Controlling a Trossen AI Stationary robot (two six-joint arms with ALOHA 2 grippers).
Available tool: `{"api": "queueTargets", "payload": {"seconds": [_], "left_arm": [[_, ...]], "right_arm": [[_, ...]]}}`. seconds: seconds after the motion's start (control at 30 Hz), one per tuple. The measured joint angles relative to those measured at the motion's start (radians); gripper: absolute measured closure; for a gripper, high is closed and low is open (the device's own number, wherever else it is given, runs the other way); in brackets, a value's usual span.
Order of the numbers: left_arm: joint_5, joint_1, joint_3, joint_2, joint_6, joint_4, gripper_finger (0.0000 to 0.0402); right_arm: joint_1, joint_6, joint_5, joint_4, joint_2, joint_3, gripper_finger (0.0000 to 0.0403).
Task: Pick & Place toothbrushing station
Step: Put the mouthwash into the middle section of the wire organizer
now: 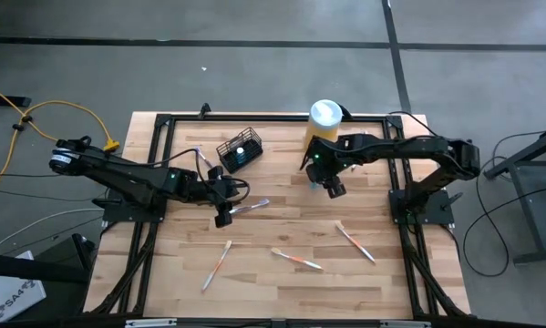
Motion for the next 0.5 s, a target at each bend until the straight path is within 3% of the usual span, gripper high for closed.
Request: {"api": "queueTargets", "payload": {"seconds": [0.5], "left_arm": [[0.000,0.000,0.000,0.000,0.000,0.015,0.0259]], "right_arm": [[-0.050,-0.060,-0.045,0.005,0.061,0.000,0.0175]]}}
